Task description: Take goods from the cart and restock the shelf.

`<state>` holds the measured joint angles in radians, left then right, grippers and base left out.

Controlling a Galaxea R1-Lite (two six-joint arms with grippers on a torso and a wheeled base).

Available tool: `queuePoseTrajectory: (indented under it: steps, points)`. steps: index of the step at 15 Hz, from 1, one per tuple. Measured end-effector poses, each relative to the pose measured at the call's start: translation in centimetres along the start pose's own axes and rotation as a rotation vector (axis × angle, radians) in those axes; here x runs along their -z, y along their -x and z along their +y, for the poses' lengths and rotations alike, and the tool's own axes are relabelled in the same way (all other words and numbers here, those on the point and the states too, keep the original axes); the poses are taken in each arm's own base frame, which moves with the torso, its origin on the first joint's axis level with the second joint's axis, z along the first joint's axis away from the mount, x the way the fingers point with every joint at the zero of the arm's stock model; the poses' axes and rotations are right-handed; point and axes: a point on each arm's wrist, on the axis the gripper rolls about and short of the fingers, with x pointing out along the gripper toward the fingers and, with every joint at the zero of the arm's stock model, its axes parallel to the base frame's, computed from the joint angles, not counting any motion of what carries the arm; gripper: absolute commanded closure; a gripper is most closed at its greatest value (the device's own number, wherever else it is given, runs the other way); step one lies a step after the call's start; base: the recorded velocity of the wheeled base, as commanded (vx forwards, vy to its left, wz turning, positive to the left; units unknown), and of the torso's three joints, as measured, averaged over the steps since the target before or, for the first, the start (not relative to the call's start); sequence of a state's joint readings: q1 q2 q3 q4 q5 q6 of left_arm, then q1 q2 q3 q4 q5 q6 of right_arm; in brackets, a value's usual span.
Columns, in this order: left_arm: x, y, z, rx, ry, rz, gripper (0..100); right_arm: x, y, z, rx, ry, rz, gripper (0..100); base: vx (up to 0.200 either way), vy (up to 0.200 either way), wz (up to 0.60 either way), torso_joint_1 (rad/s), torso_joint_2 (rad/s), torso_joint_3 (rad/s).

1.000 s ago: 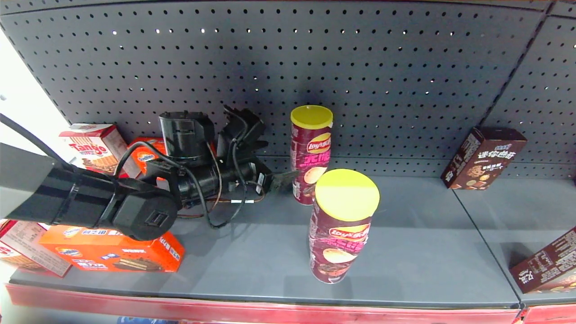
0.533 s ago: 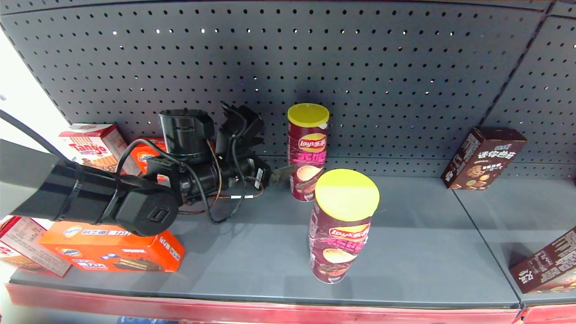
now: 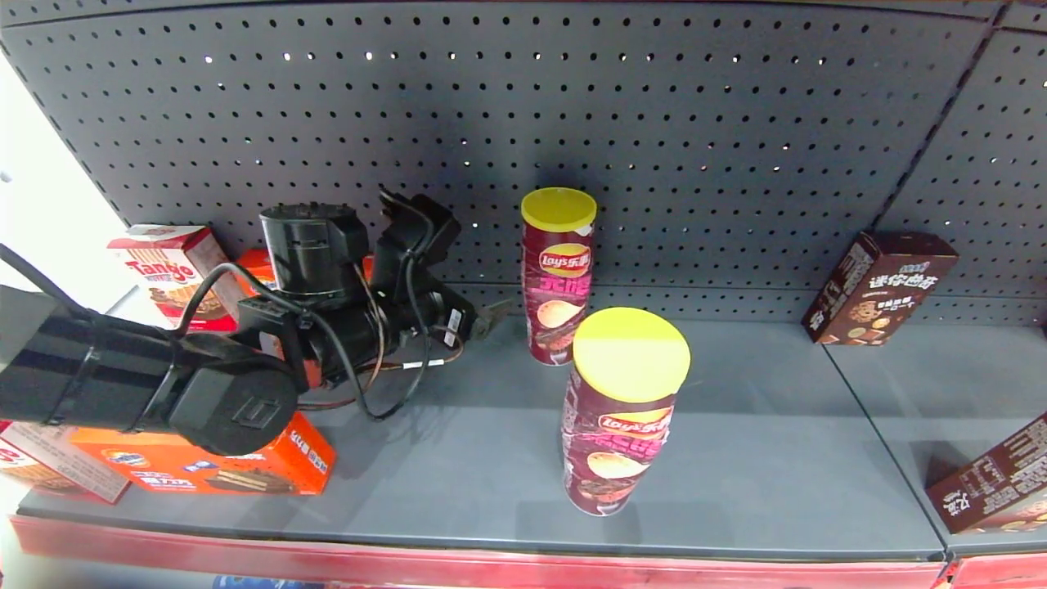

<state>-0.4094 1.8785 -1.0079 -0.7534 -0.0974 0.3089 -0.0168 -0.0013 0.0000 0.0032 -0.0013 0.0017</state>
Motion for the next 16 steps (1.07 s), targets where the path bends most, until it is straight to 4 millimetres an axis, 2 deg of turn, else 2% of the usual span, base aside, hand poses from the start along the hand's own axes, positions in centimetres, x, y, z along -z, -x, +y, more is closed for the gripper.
queuePoseTrajectory:
  steps: [2,4,10,16]
  points:
    - [-0.2,0.7,0.1,-0.044,-0.026,0.010,0,0.0,0.0,0.0,0.000,0.000,0.000,0,0.000,0.000,0.00,0.000,0.00,0.000]
    - [-0.2,0.5,0.2,-0.082,-0.049,0.009,0,0.0,0.0,0.0,0.000,0.000,0.000,0,0.000,0.000,0.00,0.000,0.00,0.000]
    - [0.4,-2.3,-0.3,-0.078,-0.054,-0.010,0,0.0,0.0,0.0,0.000,0.000,0.000,0,0.000,0.000,0.00,0.000,0.00,0.000]
    - [0.2,-4.0,-2.1,-0.032,-0.057,-0.024,0,0.0,0.0,0.0,0.000,0.000,0.000,0,0.000,0.000,0.00,0.000,0.00,0.000]
